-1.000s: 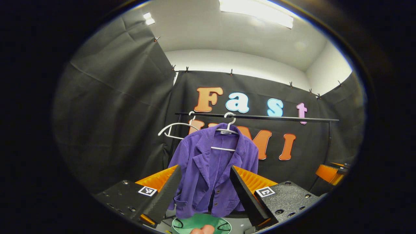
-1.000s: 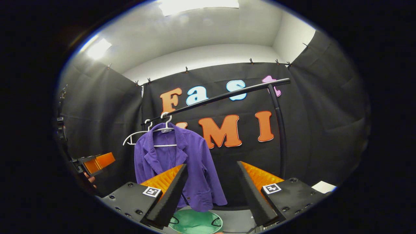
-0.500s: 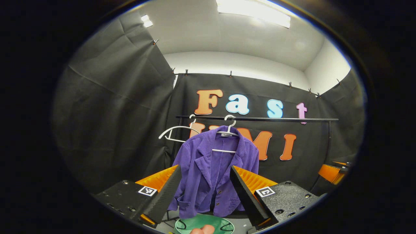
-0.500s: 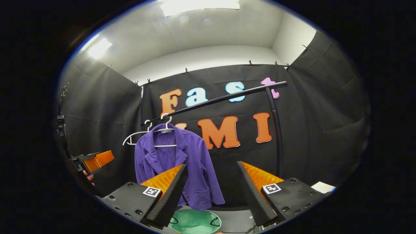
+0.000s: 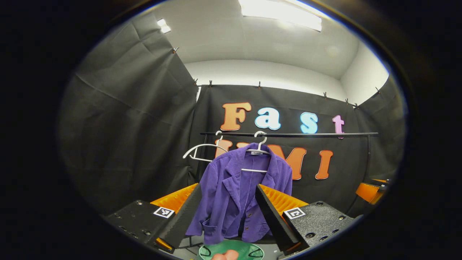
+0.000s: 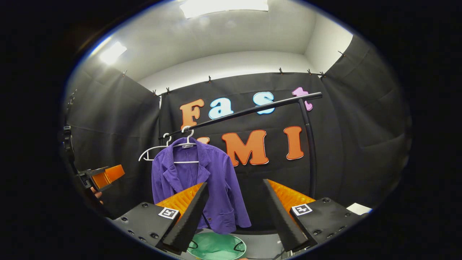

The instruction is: Grasp the clothes on the hanger with both hands and then place them into the laundry hamper below.

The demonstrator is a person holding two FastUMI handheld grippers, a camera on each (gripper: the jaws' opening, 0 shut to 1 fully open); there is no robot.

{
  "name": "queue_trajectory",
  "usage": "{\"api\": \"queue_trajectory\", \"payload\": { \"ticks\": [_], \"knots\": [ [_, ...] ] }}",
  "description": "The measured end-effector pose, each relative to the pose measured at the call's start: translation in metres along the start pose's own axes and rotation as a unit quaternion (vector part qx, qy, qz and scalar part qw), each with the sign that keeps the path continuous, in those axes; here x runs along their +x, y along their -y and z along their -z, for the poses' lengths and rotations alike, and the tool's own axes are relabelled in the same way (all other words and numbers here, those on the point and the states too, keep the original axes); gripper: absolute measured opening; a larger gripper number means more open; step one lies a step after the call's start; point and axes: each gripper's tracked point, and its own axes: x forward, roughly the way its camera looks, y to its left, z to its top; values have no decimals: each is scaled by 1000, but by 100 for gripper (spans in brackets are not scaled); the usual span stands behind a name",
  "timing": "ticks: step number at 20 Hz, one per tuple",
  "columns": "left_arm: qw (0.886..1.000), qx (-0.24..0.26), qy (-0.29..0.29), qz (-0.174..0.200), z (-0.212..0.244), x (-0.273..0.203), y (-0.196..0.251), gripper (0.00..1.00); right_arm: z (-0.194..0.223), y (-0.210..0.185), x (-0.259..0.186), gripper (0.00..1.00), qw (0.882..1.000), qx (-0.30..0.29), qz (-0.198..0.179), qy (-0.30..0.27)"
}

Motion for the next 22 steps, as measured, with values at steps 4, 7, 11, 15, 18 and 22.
{"api": "queue_trajectory", "payload": {
  "ticks": [4, 7, 11, 15, 18, 22],
  "knots": [
    [1000, 4, -1, -7, 1, -4, -6, 95, 2, -2, -1, 98, 1000, 1, -2, -2],
    [1000, 6, -4, -15, 1, -7, -12, 95, 4, -5, 0, 89, 1000, 4, -7, -6],
    [999, 13, -5, -38, -2, -16, -23, 92, 3, -7, 3, 98, 1000, 10, -24, -7],
    [997, 31, 1, -76, -10, -21, -35, 92, 4, -7, 18, 89, 999, 20, -46, -8],
    [994, 35, 0, -102, -10, -22, -40, 95, 11, -12, 34, 98, 997, 31, -66, -16],
    [994, 41, 0, -106, -5, 4, -42, 92, 24, -29, 66, 98, 995, 40, -88, -24]
  ]
}}
